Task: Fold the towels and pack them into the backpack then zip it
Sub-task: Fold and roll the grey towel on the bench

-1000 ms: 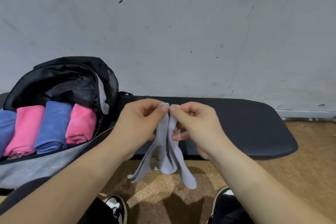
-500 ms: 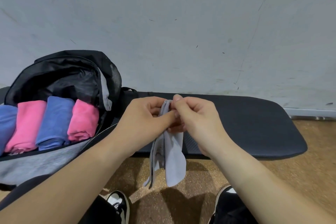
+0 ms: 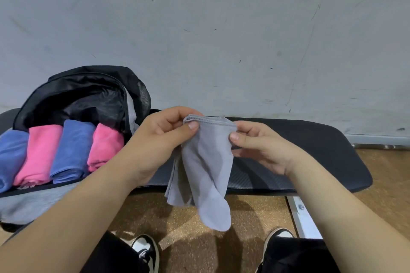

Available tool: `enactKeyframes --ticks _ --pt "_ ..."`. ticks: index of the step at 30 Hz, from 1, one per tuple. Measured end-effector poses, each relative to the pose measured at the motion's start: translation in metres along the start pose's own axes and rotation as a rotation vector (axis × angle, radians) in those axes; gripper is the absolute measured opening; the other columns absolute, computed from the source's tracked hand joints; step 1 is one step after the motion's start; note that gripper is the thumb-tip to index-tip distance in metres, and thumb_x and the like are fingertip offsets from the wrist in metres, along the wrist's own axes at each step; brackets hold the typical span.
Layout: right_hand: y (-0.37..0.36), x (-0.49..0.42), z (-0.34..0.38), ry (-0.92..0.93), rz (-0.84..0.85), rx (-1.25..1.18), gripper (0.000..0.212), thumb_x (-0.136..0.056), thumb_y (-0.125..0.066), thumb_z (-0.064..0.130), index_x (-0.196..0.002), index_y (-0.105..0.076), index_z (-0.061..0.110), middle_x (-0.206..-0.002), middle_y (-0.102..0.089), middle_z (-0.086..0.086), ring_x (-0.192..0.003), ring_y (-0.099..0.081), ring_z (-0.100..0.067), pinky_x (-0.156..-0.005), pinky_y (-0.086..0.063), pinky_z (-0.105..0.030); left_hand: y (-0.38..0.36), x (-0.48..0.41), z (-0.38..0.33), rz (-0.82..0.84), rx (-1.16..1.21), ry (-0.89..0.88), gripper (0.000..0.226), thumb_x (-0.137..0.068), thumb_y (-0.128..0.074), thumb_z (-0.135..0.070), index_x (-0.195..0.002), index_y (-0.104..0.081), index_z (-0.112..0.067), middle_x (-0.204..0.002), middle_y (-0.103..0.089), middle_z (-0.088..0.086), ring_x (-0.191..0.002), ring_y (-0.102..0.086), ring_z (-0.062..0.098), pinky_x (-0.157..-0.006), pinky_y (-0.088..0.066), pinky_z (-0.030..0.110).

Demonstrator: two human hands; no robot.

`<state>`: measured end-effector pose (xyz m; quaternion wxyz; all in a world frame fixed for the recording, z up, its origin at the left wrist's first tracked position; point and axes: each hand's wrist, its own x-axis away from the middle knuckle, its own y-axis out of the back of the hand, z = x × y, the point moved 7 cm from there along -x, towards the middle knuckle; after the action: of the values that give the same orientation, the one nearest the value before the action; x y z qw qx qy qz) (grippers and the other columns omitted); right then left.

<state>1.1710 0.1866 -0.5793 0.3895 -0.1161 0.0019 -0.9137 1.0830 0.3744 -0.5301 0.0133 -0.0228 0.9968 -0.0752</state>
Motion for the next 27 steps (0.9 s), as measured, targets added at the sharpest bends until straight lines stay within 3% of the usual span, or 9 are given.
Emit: enactKeyframes --ticks 3,7,10,12,15,18,22,25,27 --pt "0.001 0.002 0.007 0.055 -0.079 -0.089 0.038 -0.093 -0.072 0.016 -0.119 -0.062 -0.010 -0.097 -0.073 -0.005 -0.085 -0.067 -0.013 -0.079 -0.053 -0.028 0.012 -0.002 -0.001 -0.097 -0.017 -0.009 0.012 -0.098 -0.066 -0.011 -0.105 -0.075 -0.014 -0.098 -0.078 0.003 -0.092 -0.071 0.012 -0.083 -0.056 0.024" --pt "-0.007 0.010 0.029 0.172 -0.158 -0.092 0.015 -0.094 -0.071 0.012 -0.093 -0.056 0.008 -0.074 -0.064 0.005 -0.062 -0.056 -0.007 -0.062 -0.044 -0.020 0.027 -0.002 -0.004 -0.273 -0.179 -0.024 0.015 -0.103 -0.062 -0.012 -0.110 -0.075 -0.015 -0.090 -0.078 -0.005 -0.082 -0.069 0.005 -0.081 -0.053 0.029" --pt "-0.016 0.020 0.052 0.293 -0.199 -0.055 0.020 -0.089 -0.070 0.006 -0.087 -0.051 0.012 -0.071 -0.070 0.002 -0.066 -0.067 -0.010 -0.063 -0.054 -0.022 0.029 0.003 -0.011 -0.310 -0.270 -0.095 0.014 -0.103 -0.063 -0.019 -0.108 -0.075 -0.026 -0.088 -0.078 -0.005 -0.081 -0.068 0.007 -0.081 -0.055 0.036" --pt "-0.018 0.027 0.062 0.330 -0.193 -0.116 0.026 -0.082 -0.073 0.004 -0.102 -0.057 0.010 -0.083 -0.077 -0.004 -0.077 -0.074 -0.017 -0.070 -0.060 -0.028 0.027 0.006 -0.015 -0.291 -0.229 -0.115 0.014 -0.103 -0.061 -0.021 -0.110 -0.072 -0.026 -0.089 -0.077 0.001 -0.084 -0.068 0.013 -0.079 -0.057 0.040" --pt "-0.014 0.026 0.052 0.173 -0.197 -0.137 0.041 -0.085 -0.075 0.010 -0.125 -0.068 0.006 -0.106 -0.079 -0.014 -0.097 -0.076 -0.025 -0.088 -0.060 -0.041 0.024 0.004 -0.014 -0.265 -0.313 -0.091 0.012 -0.105 -0.060 -0.021 -0.110 -0.071 -0.025 -0.089 -0.072 0.020 -0.076 -0.062 0.024 -0.068 -0.057 0.055" --pt "-0.010 0.025 0.037 0.065 -0.220 -0.021 0.036 -0.087 -0.076 0.020 -0.116 -0.074 0.001 -0.116 -0.077 -0.018 -0.104 -0.072 -0.028 -0.102 -0.053 -0.056 0.017 0.002 -0.008 -0.190 -0.389 -0.073 0.013 -0.106 -0.058 -0.019 -0.106 -0.070 -0.025 -0.078 -0.073 0.000 -0.071 -0.062 0.011 -0.063 -0.054 0.035" --pt "-0.011 0.034 0.050 0.164 -0.171 -0.054 0.016 -0.088 -0.072 0.021 -0.097 -0.070 0.009 -0.092 -0.075 -0.007 -0.086 -0.072 -0.017 -0.073 -0.059 -0.027 0.013 0.004 0.001 -0.080 -0.162 0.114 0.016 -0.106 -0.055 -0.024 -0.111 -0.067 -0.014 -0.081 -0.065 0.009 -0.067 -0.057 0.023 -0.048 -0.045 0.026" --pt "-0.008 0.034 0.045 0.131 -0.209 0.011 0.015 -0.093 -0.073 0.019 -0.100 -0.069 0.007 -0.093 -0.076 -0.012 -0.084 -0.073 -0.022 -0.071 -0.059 -0.033 0.014 0.003 0.006 -0.064 -0.186 0.204 0.018 -0.107 -0.056 -0.025 -0.109 -0.067 -0.011 -0.077 -0.065 0.011 -0.063 -0.056 0.025 -0.046 -0.046 0.027" --pt "0.005 0.027 0.039 0.107 -0.321 0.070 0.014 -0.095 -0.074 0.019 -0.100 -0.070 0.006 -0.087 -0.077 -0.011 -0.074 -0.071 -0.020 -0.061 -0.056 -0.033 0.014 -0.007 0.010 -0.108 -0.246 0.214 0.017 -0.107 -0.058 -0.024 -0.109 -0.068 -0.011 -0.085 -0.073 0.020 -0.071 -0.062 0.031 -0.050 -0.054 0.033"
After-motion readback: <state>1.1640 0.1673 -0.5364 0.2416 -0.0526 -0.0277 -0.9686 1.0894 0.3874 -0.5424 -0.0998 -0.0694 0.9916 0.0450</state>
